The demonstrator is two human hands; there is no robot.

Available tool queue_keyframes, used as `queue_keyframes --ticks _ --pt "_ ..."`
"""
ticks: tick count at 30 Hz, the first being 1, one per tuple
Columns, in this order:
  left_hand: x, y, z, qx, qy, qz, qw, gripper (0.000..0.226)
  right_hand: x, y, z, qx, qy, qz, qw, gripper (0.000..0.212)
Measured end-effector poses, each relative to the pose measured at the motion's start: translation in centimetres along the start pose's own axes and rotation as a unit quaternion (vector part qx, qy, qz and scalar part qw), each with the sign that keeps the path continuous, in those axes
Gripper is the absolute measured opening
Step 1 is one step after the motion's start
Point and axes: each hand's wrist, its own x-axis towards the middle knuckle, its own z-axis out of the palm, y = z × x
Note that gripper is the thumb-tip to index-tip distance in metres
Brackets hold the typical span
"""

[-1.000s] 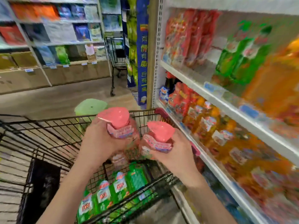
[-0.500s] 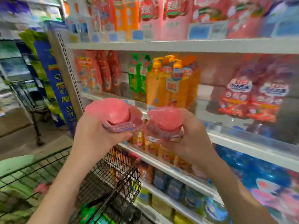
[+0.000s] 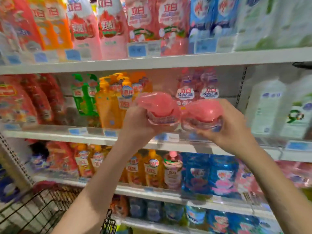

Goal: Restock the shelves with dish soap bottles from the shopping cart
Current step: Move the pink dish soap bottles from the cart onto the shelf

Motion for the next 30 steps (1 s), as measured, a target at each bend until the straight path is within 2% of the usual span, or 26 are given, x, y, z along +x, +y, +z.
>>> queue_keyframes --ticks 3,9,14,18,22,26,30 --pt "2.9 -0.4 3.0 -0.009 -0.026 0.018 0.999 0.076 0.6 2.8 -0.6 -0.025 -0.027 0.051 0.998 0.072" --pt "6.7 -0.4 7.2 -0.061 -0.058 0.002 0.996 0.062 2.1 6.5 -0.9 -0.022 -0.043 0.111 0.993 0.066" --pt "9.4 -2.3 9.3 -0.091 -0.121 -0.094 0.984 0.059 2.5 7.8 -0.7 0.019 -0.064 0.197 0.978 0.065" --pt "10.7 -3.7 10.0 -0.133 -0.153 -0.156 0.967 0.04 4.0 9.1 -0.6 0.05 -0.064 0.27 0.96 0.06" --pt "12.6 -5.5 10.7 -0.157 -0.154 -0.201 0.955 0.058 6.2 11.9 -0.1 0.078 -0.064 0.334 0.937 0.063" --pt "14.7 -6.1 11.3 -0.124 -0.157 -0.188 0.962 0.056 8.0 14.3 1.1 0.116 -0.082 0.376 0.916 0.064" --pt "15.9 -7.2 11.9 -0.275 -0.227 -0.175 0.918 0.07 8.5 15.5 1.5 0.168 -0.081 0.403 0.896 0.052"
